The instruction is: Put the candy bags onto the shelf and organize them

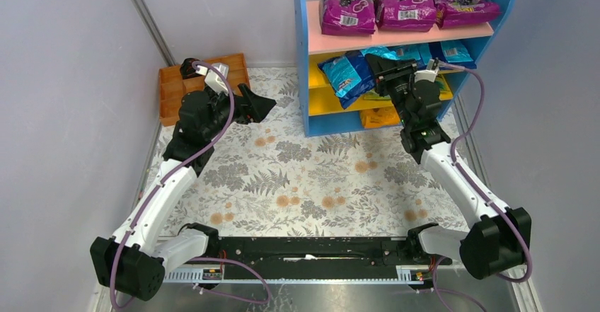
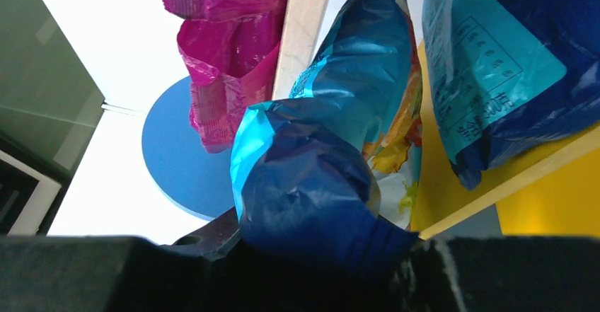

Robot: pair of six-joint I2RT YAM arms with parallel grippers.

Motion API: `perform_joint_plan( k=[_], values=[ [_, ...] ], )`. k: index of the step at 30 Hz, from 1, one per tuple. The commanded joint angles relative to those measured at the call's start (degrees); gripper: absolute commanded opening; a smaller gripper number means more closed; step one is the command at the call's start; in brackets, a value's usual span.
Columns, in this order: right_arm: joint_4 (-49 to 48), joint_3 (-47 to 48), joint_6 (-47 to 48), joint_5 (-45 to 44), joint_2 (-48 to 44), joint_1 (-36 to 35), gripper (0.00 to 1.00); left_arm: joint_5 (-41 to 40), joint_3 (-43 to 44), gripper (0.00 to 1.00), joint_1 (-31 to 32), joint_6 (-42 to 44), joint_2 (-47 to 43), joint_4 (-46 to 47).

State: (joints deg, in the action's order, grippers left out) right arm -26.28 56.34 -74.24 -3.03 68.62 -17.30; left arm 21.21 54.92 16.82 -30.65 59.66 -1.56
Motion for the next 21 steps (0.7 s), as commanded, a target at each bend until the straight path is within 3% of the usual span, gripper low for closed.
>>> perform_joint_plan(
  k=[1,9,21],
  values=[
    [-14.52,0.97,-3.58,-5.05,0.11,0.39,0.0,0.65,0.18,0.79,-0.34,0.25,-1.36,3.06],
    [-12.72,-2.56,-2.99,-8.54,-2.44,-0.28,0.0,2.12,-0.69,0.79,-0.5,-1.59,0.06,4.85],
    [-31.34,0.01,-0.68,-10.69,6.7,-4.56,0.0,5.87,-1.99,0.8,-2.32,-4.57,2.0,7.54]
  ],
)
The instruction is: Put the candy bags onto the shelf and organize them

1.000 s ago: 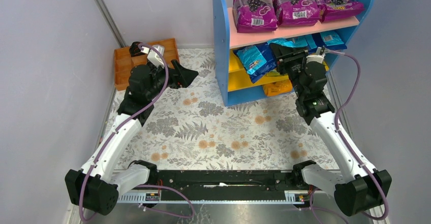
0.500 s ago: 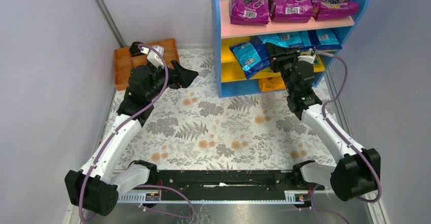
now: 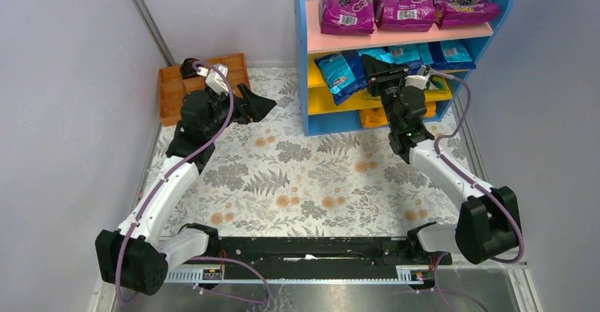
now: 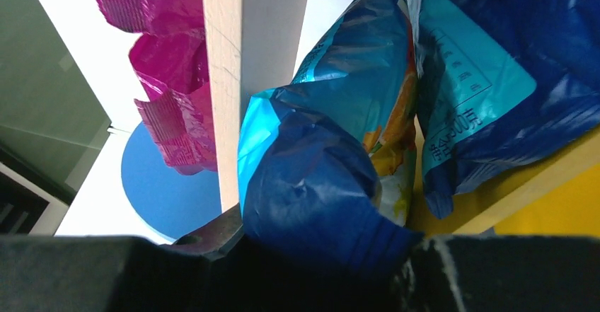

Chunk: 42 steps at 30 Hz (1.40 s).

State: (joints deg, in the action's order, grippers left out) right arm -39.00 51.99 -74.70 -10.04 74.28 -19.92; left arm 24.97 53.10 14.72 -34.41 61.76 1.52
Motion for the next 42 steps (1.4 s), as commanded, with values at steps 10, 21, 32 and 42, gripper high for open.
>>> perform_joint_plan(
  k=[10,21,32,42],
  values=[
    [-25.33,10.66,6.21,-11.2,10.28,-6.62,0.0,2.81,-0.41,0.8,-0.14,-1.56,-0.06,4.92],
    [-27.03,14.07,8.77,-17.6,16.6,-6.86,0.0,3.41,-0.63,0.8,0.3,-2.05,-0.06,5.39],
    [-27.11,17.72,15.19,-19.59,20.73,-10.89,0.0,3.59,-0.76,0.8,0.31,-2.49,-0.15,5.64],
    [-20.37,17.48,17.83,-21.37,21.13,-13.13,0.05,3.95,-0.89,0.8,0.31,-2.84,-0.33,5.78]
  ],
)
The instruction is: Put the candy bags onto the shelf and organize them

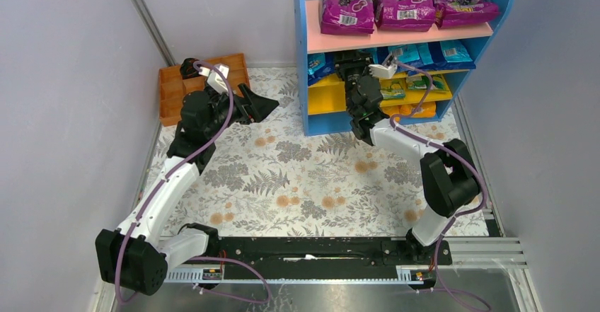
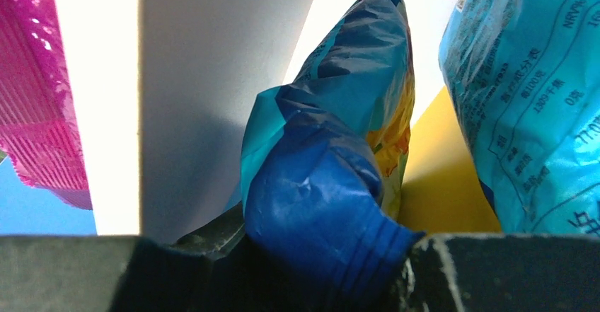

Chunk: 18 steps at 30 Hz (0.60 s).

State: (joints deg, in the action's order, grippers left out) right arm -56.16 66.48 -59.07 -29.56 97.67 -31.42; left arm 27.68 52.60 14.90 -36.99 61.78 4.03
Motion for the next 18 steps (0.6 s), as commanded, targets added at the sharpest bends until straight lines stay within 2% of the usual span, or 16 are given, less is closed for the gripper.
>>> perform_joint_plan(
  k=[1,4,8,10,15,18],
  values=[
    [-2.5,2.51,2.51,-1.97,-2.5,-1.7,0.09,1.34,-0.39,0.8,0.13,-0.27,-0.39,3.26],
    [0.63,1.06,2.82,-2.99,-3.95,-1.75,0.2,1.56,-0.48,0.8,0.13,-0.58,-0.34,3.61],
    [11.07,2.21,2.3,-2.63,-5.89,-1.74,0.32,1.53,-0.65,0.8,0.13,-0.8,-0.43,3.72],
    [19.64,3.87,0.68,-2.06,-6.69,-1.72,0.38,1.5,-0.74,0.8,0.13,-0.88,-0.39,3.88],
    [30.83,4.72,-1.68,-0.87,-9.43,-1.72,0.62,1.58,-0.91,0.8,0.04,-1.11,-0.51,4.12],
    [33.74,2.97,-2.23,0.01,-11.84,-1.73,0.74,1.59,-1.0,0.8,0.03,-1.11,-0.52,4.14]
  ],
)
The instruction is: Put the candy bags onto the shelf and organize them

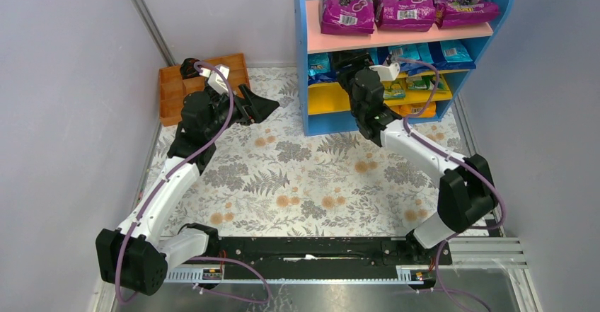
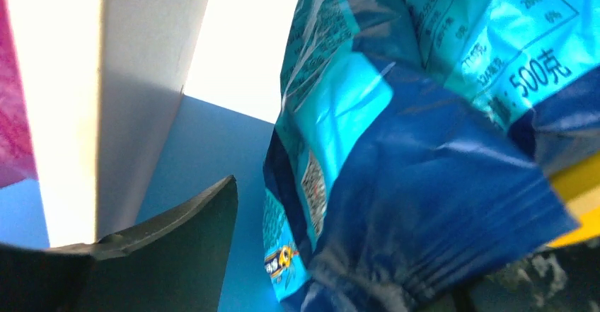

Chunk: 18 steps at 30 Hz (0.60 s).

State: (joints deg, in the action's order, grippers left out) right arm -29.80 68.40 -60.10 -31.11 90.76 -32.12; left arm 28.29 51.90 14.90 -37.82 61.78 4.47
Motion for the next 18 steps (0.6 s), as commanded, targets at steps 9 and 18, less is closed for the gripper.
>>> perform_joint_plan(
  k=[9,18],
  values=[
    [14.86,-4.27,1.87,6.29,-12.98,-0.99,0.88,1.84,-0.54,0.8,0.04,-0.93,-0.19,4.36],
    [26.77,-16.0,23.69,16.88,-29.67,-0.99,1.0,2.33,-0.48,0.8,0.36,-0.76,0.45,4.32]
  ],
)
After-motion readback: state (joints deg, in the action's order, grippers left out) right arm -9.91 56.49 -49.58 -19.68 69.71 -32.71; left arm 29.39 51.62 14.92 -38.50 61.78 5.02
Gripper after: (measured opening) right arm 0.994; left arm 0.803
